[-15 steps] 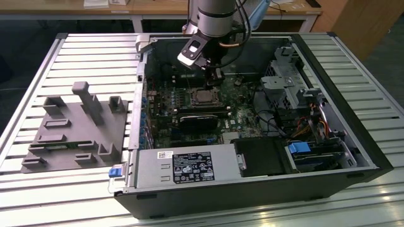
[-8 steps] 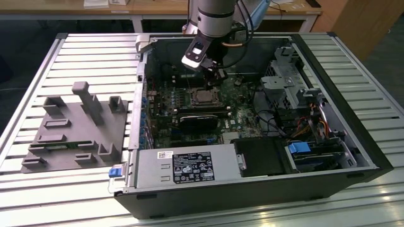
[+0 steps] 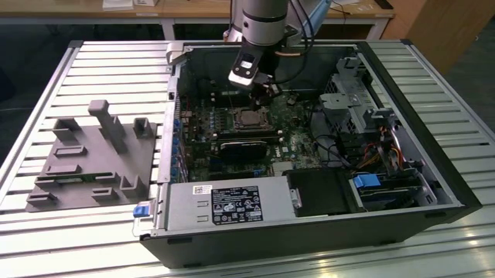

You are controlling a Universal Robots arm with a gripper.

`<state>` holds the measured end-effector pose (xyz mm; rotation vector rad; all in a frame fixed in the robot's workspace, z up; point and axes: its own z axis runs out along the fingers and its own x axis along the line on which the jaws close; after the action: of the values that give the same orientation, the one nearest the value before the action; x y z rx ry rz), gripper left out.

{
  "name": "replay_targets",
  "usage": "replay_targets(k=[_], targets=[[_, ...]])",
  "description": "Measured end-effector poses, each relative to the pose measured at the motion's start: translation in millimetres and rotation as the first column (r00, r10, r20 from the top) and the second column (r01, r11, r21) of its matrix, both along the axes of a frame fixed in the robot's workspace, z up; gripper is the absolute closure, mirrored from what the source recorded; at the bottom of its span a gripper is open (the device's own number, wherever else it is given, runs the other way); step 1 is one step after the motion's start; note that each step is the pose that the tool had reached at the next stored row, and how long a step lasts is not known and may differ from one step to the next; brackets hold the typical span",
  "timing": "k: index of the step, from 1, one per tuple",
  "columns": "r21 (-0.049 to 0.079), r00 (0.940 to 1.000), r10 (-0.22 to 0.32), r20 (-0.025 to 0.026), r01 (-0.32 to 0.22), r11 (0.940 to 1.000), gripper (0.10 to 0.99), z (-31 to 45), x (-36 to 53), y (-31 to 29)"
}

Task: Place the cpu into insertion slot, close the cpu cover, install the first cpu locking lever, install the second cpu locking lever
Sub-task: 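Close the cpu cover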

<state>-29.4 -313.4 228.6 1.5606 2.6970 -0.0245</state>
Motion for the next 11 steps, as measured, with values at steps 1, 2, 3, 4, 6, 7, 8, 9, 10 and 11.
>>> replay_targets(k=[1,2,3,4,6,7,8,9,10,11], targets=[[0.0,0.9998,0.018,0.0,-0.018,0.9998,0.984,0.0,0.0,0.0],[0.0,0.9994,0.036,0.0,-0.036,0.9994,0.984,-0.1,0.0,0.0],[0.0,0.9985,0.055,0.0,-0.055,0.9985,0.984,-0.1,0.0,0.0],[0.0,0.9973,0.073,-0.0001,-0.073,0.9973,0.984,-0.1,0.0,0.0],[0.0,0.994,0.109,0.0,-0.109,0.994,0.984,-0.2,0.0,0.0],[0.0,0.9919,0.127,0.0,-0.127,0.9919,0.984,-0.3,0.0,0.0],[0.0,0.9894,0.145,0.0,-0.145,0.9894,0.984,-0.3,0.0,0.0],[0.0,0.9867,0.163,0.0,-0.163,0.9867,0.984,-0.4,0.0,0.0],[0.0,0.9836,0.18,0.0,-0.18,0.9836,0.984,-0.4,0.0,0.0],[0.0,0.9799,0.199,-0.0001,-0.199,0.9799,0.984,-0.4,0.0,0.0]])
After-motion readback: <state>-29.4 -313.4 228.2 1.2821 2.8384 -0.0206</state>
